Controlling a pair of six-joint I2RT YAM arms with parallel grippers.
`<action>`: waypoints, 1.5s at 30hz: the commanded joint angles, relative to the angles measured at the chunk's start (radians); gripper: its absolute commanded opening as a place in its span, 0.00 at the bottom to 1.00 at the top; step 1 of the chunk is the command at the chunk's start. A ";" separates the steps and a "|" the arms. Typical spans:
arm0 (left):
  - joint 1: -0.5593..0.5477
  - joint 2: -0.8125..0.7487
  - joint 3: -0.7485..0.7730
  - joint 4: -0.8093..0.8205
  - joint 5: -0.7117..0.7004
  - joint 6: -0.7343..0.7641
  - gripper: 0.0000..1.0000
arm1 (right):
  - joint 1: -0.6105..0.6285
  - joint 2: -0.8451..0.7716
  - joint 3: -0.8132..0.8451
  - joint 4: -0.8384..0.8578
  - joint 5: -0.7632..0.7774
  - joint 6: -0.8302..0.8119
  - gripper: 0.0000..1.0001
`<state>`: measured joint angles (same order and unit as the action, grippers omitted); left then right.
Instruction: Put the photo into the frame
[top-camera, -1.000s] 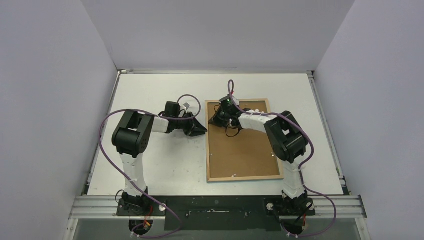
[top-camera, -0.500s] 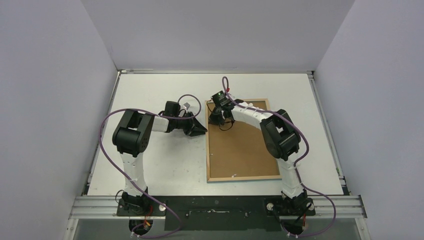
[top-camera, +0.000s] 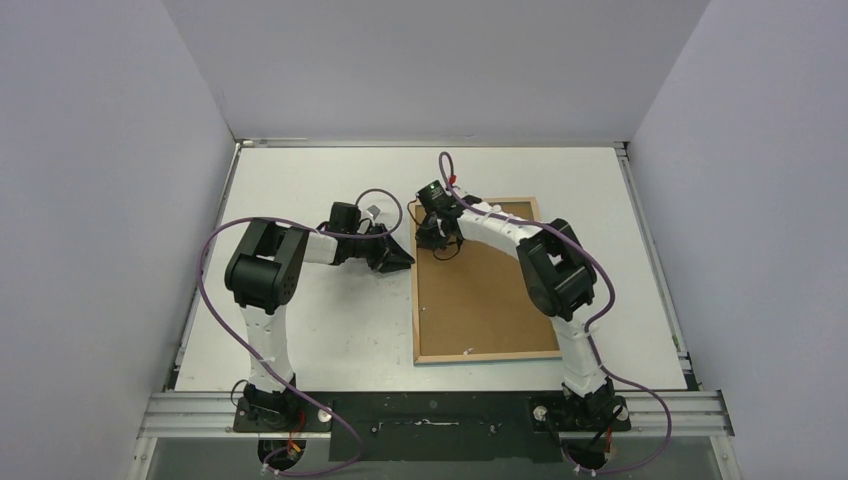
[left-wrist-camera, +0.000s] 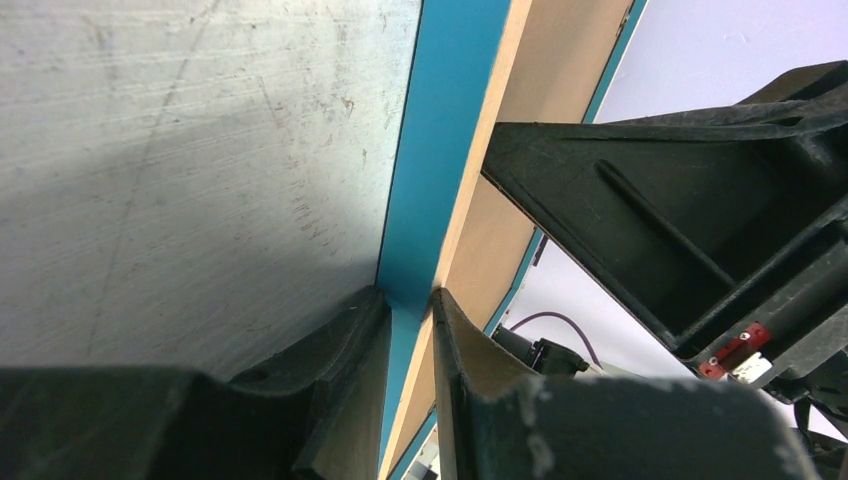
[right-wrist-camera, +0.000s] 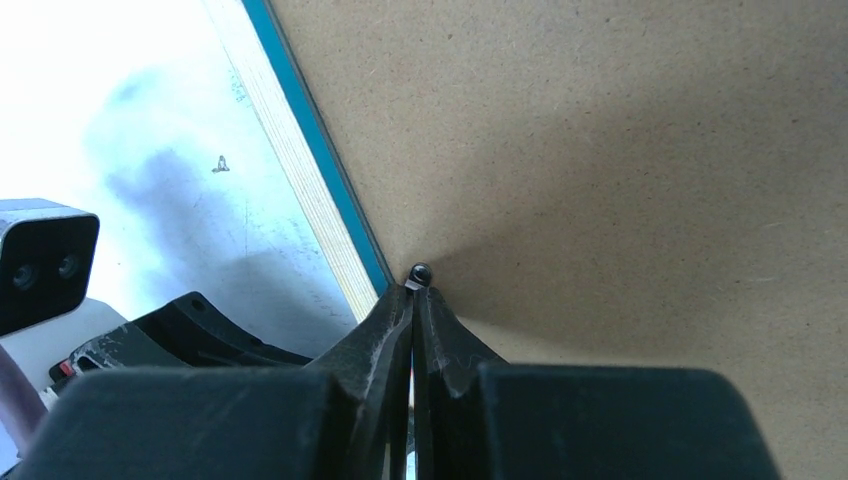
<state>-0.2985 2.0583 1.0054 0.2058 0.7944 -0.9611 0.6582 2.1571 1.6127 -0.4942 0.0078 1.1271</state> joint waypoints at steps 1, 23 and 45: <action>-0.004 0.043 -0.004 -0.092 -0.100 0.058 0.20 | 0.002 -0.027 -0.080 0.043 0.020 -0.080 0.03; 0.018 0.043 0.029 -0.106 -0.097 0.040 0.22 | -0.051 -0.139 -0.254 0.432 -0.148 0.005 0.02; 0.012 0.060 0.033 -0.112 -0.098 0.047 0.22 | -0.048 -0.062 -0.216 0.329 -0.116 -0.031 0.04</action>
<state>-0.2916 2.0727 1.0389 0.1532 0.8108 -0.9604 0.6083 2.0621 1.3636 -0.1658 -0.1356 1.1088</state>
